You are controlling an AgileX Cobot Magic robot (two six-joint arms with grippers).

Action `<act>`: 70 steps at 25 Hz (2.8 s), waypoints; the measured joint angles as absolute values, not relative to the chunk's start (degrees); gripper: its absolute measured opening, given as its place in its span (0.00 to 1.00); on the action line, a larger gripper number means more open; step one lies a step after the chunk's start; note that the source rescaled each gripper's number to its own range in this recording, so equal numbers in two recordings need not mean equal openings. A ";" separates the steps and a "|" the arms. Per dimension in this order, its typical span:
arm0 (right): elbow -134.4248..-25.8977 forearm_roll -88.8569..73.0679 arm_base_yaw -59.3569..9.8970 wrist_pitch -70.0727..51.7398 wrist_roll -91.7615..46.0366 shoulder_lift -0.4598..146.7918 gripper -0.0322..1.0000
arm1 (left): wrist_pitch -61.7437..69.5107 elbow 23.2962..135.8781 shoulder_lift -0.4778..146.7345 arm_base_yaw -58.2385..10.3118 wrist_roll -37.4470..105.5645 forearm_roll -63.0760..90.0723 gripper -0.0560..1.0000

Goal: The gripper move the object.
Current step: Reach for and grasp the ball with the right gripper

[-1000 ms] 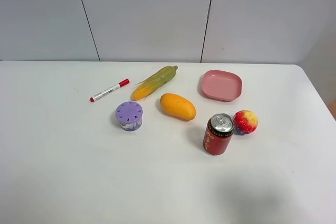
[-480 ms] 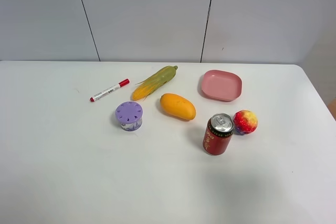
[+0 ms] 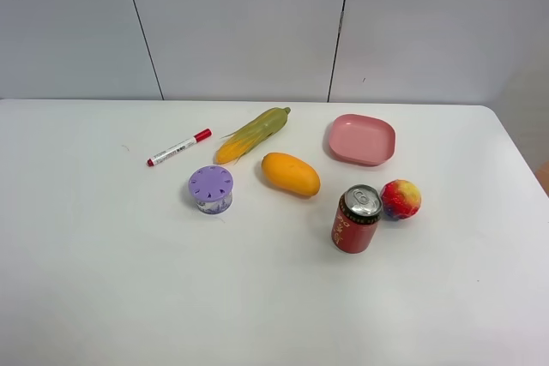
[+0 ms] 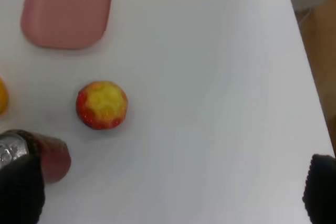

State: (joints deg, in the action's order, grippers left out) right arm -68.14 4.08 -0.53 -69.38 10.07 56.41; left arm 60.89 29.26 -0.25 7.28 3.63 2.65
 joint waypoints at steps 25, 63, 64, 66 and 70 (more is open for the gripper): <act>-75.98 -5.00 -0.97 -69.64 19.03 92.48 1.00 | 60.89 29.26 -0.25 7.28 3.63 2.65 1.00; -75.93 -1.20 -10.07 -60.14 22.11 116.53 0.98 | 60.89 29.26 -0.25 7.28 3.63 2.65 1.00; -75.93 -1.20 -10.18 -60.14 22.11 116.95 0.98 | 60.89 29.26 -0.25 7.28 3.63 2.65 1.00; -75.93 -1.25 -10.44 -60.14 22.11 117.92 0.95 | 60.89 29.26 -0.25 7.28 3.63 2.65 1.00; -75.93 -1.82 -10.56 -60.14 22.11 119.53 0.81 | 60.89 29.26 -0.25 7.28 3.63 2.65 1.00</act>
